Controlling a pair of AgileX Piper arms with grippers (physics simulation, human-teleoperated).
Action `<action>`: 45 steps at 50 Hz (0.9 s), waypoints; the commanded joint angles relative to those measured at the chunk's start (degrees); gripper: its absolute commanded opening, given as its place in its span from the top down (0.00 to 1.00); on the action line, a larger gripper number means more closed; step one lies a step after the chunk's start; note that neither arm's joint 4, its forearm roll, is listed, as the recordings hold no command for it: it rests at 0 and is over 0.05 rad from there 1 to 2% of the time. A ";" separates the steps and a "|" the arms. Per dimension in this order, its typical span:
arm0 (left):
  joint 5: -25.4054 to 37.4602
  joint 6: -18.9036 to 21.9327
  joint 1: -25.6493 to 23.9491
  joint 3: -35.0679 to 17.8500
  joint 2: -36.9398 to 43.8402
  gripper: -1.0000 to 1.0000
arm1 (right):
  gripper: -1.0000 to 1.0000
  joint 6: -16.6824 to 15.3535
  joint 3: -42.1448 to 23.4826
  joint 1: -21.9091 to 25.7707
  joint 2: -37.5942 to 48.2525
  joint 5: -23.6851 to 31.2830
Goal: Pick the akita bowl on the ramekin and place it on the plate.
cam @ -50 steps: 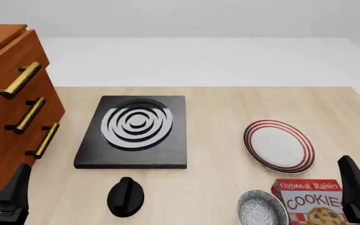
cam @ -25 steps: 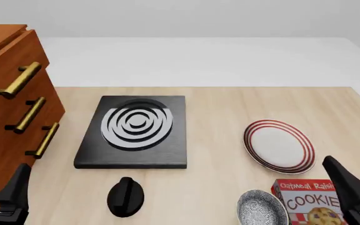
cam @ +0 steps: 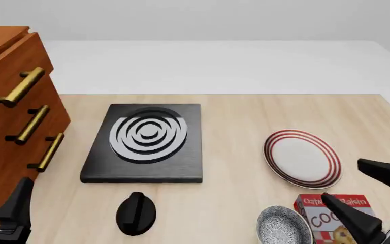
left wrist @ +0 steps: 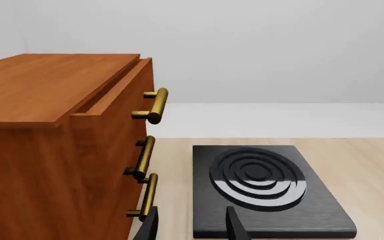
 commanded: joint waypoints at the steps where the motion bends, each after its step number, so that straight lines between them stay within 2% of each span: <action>1: 0.00 0.01 0.00 0.00 0.00 0.00 | 0.00 -2.98 -0.44 5.87 5.50 3.14; 5: 0.01 0.01 0.00 0.00 0.00 0.00 | 0.00 -2.10 0.12 7.77 7.64 2.10; 9: -0.02 0.00 0.00 0.00 -0.01 0.00 | 0.00 -2.75 1.22 8.59 9.35 0.84; 14: 0.00 0.01 -0.01 0.00 0.00 0.00 | 0.00 -2.49 3.11 11.84 13.00 -1.01; 24: -0.01 0.01 0.00 0.00 0.00 0.00 | 0.00 -2.50 3.85 12.15 14.85 -0.87; 34: 0.01 -0.01 0.00 0.00 0.00 0.00 | 0.00 -2.99 2.13 12.83 15.27 3.28; 45: -0.01 0.00 0.00 0.00 0.00 0.00 | 0.00 -1.53 5.69 14.77 19.52 -0.92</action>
